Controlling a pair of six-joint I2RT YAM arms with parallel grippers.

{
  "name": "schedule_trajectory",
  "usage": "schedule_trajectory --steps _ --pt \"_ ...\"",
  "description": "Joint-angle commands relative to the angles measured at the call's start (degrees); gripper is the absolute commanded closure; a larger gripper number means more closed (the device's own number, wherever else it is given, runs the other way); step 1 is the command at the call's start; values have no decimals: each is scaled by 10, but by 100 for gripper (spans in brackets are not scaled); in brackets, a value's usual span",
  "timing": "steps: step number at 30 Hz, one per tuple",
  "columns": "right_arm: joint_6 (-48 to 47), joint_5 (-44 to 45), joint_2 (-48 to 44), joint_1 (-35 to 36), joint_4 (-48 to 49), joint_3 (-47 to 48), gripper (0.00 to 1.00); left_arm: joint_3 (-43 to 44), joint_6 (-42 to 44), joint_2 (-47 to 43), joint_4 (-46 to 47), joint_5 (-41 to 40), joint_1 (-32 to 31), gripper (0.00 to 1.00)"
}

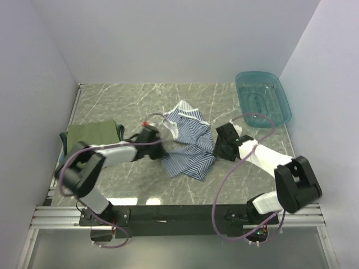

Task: Fold and stack the tank tops
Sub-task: Flatten the tank top out

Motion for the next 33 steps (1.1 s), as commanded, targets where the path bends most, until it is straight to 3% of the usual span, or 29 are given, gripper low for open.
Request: schedule_trajectory --steps 1,4,7,8,9,11,13,18,21,24,33 --pt "-33 -28 51 11 53 84 40 -75 -39 -100 16 -26 66 100" --pt "-40 -28 75 24 43 127 41 -75 -21 -126 7 2 77 98" --pt "-34 -24 38 37 36 120 41 -54 3 -152 -39 2 77 85" --pt "-32 -26 23 42 35 111 41 -47 11 -163 -53 -8 77 77" --pt "-21 -30 10 46 33 100 41 -38 34 -171 -90 -16 77 61" --pt "-10 -23 -29 71 27 66 41 -9 53 -195 -124 -38 77 47" --pt "13 -28 -63 91 31 27 41 12 74 -215 -160 -57 76 40" --pt "62 -9 -75 170 27 -7 41 40 107 -209 -200 -43 53 48" --pt "80 18 -49 208 18 11 41 52 105 -188 -228 -104 -36 49" --pt "92 44 -15 234 10 42 41 44 89 -167 -228 -131 -74 50" --pt "121 64 79 278 9 93 42 15 62 -170 -208 -138 -103 54"
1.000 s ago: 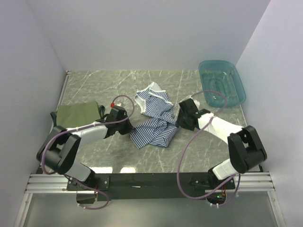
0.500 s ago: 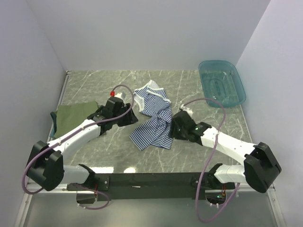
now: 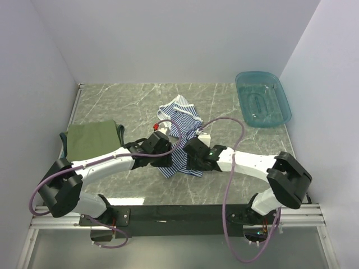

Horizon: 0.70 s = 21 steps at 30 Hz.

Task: Fold and stack the tank tops
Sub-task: Flatten the tank top out

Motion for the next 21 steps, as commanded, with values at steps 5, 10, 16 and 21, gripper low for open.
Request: schedule_trajectory --steps 5,10,16,21 --pt "31 33 49 23 -12 28 47 -13 -9 -18 11 -16 -4 55" --pt "56 51 8 22 -28 -4 83 -10 5 -2 10 -8 -13 57" --pt "73 76 -91 20 -75 -20 100 16 30 44 -16 -35 -62 58" --pt "71 100 -157 0 -110 -36 100 34 40 74 -19 -52 -93 56"
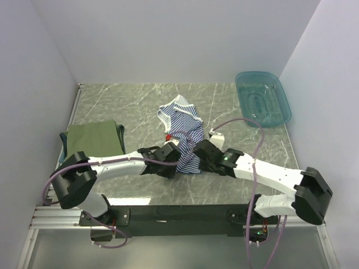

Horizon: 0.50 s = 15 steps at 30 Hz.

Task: Fold and stack the tank tops
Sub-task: Flatten the tank top out

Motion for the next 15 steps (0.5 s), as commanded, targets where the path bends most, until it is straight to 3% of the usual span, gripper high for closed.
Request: schedule_trajectory --steps 1,10,15 --pt "8 42 -41 -22 -33 -14 100 34 22 13 -2 -29 -18 55" --pt "-12 26 -77 -61 -22 -50 100 83 27 93 -45 -130 -49 56" --pt "-21 15 -100 -86 -11 -71 100 89 33 104 -43 -114 -61 60"
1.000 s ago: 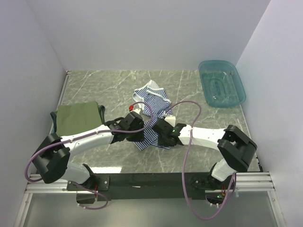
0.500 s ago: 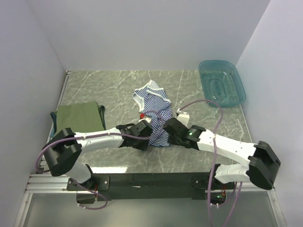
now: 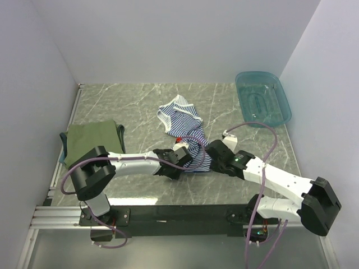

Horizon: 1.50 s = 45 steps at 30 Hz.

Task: Fold and stack the tank tops
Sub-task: Flatten the tank top out

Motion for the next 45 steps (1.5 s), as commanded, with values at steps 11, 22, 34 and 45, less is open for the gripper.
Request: schedule_trajectory --steps 11,22,34,45 --pt "-33 1 -60 -47 20 -22 100 17 17 -39 -8 9 -27 50" --pt "-34 -5 -62 -51 32 -26 100 11 24 -8 13 -1 -55 54" --pt "-64 -11 -119 -90 3 17 100 80 6 -16 -75 -127 -56 99" --pt "-170 -104 -173 -199 -24 282 100 227 -2 -341 -111 -15 94 99"
